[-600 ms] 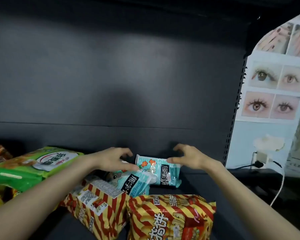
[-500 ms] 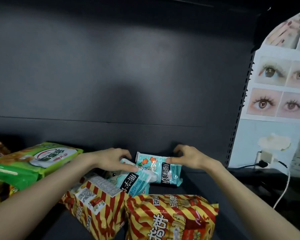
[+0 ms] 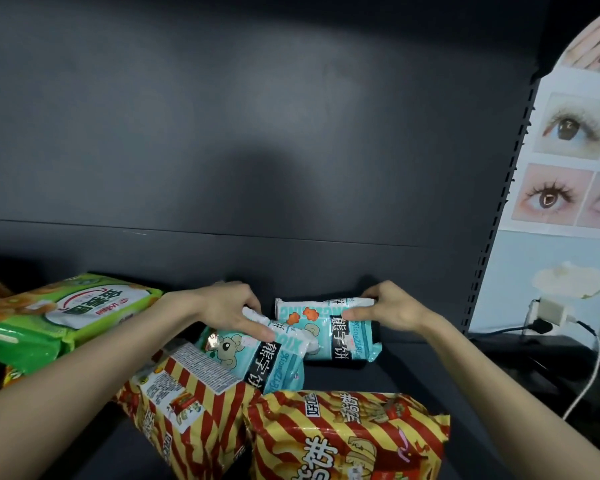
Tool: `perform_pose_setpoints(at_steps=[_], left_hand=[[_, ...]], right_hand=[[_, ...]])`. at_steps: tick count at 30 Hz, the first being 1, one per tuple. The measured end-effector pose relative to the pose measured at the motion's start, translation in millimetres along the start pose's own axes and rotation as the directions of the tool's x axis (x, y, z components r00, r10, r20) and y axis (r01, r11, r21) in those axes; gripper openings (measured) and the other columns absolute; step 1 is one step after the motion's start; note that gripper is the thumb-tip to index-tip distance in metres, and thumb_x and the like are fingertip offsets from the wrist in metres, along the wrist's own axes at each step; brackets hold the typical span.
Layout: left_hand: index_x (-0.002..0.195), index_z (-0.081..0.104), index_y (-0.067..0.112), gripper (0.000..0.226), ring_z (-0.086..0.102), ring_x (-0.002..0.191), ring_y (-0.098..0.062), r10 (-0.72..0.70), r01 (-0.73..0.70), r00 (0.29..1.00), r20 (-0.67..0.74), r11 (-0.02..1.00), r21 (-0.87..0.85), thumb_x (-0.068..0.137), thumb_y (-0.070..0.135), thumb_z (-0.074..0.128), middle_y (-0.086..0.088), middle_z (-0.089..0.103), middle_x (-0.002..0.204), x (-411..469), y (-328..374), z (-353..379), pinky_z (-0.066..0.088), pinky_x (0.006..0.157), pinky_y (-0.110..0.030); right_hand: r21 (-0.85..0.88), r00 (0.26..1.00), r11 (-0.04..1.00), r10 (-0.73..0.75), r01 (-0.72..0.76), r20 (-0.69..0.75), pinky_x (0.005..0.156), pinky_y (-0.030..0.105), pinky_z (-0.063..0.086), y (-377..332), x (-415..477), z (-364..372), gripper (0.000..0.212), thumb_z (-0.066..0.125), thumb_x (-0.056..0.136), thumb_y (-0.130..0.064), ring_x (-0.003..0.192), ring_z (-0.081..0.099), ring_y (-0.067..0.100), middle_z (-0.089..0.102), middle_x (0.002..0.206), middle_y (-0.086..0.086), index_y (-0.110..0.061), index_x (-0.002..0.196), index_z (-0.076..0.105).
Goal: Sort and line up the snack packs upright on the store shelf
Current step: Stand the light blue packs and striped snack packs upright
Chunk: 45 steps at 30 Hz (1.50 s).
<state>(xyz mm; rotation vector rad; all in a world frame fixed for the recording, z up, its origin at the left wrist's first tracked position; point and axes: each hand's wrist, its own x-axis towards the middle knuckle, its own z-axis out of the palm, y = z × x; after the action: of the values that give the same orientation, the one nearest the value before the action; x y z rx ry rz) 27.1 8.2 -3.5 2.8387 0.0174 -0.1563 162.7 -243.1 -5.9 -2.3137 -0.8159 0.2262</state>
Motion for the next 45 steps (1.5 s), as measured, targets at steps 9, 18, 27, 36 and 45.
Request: perform_pose_setpoints(at_steps=[9, 18, 27, 36, 45], left_hand=[[0.076, 0.047, 0.026, 0.051, 0.051, 0.07, -0.009, 0.069, -0.065, 0.972, -0.226, 0.998, 0.027, 0.069, 0.076, 0.037, 0.011, 0.052, 0.073, -7, 5, -1, 0.039, 0.072, -0.03], [0.116, 0.041, 0.018, 0.037, 0.068, 0.085, -0.011, -0.069, -0.06, 0.941, -0.331, 0.93, -0.363, 0.095, 0.049, 0.038, 0.0, 0.069, 0.1, -4, 13, 16, 0.058, 0.075, -0.032], [0.106, 0.051, 0.012, 0.027, 0.07, 0.078, -0.012, -0.12, -0.083, 0.943, -0.31, 0.818, -0.57, 0.099, 0.036, 0.041, 0.0, 0.071, 0.09, -2, 16, 19, 0.057, 0.072, -0.032], [0.114, 0.044, 0.006, 0.022, 0.07, 0.089, -0.012, -0.022, -0.1, 0.986, -0.165, 0.716, -0.691, 0.097, 0.021, 0.048, -0.005, 0.071, 0.101, 6, 35, 26, 0.057, 0.071, -0.026], [0.13, 0.041, 0.021, 0.045, 0.064, 0.106, -0.011, 0.071, -0.087, 0.996, -0.05, 0.762, -0.642, 0.09, 0.016, 0.062, 0.004, 0.064, 0.12, 38, 77, 40, 0.056, 0.085, -0.031]], right_hand=[[0.24, 0.967, 0.969, 0.005, 0.058, -0.255, 0.061, 0.028, 0.054, 2, -13, -15, 0.033, 0.079, 0.074, -0.021, 0.071, 0.072, 0.017, 0.074, 0.079, 0.004, -0.001, 0.095, 0.062], [-0.209, 0.83, 0.97, -0.219, 0.127, -0.514, 0.071, 0.028, 0.043, -18, -18, -24, 0.048, 0.083, 0.067, -0.03, 0.084, 0.051, 0.018, 0.048, 0.097, 0.001, -0.011, 0.099, 0.053], [-0.152, 0.99, 0.988, -0.04, 0.019, -0.137, 0.091, 0.022, 0.039, -4, -17, -15, 0.058, 0.074, 0.078, -0.021, 0.103, 0.048, 0.015, 0.048, 0.117, 0.004, -0.026, 0.131, 0.053], [0.176, 0.903, 0.976, -0.042, 0.129, -0.428, 0.076, 0.019, 0.051, 29, -24, -17, 0.073, 0.079, 0.072, -0.002, 0.095, 0.063, 0.013, 0.06, 0.109, -0.002, -0.011, 0.133, 0.04], [0.473, 0.992, 0.879, -0.008, 0.069, -0.129, 0.071, 0.045, 0.06, 41, -28, -38, 0.031, 0.049, 0.091, -0.048, 0.086, 0.071, 0.016, 0.066, 0.106, -0.004, -0.035, 0.119, 0.047]])
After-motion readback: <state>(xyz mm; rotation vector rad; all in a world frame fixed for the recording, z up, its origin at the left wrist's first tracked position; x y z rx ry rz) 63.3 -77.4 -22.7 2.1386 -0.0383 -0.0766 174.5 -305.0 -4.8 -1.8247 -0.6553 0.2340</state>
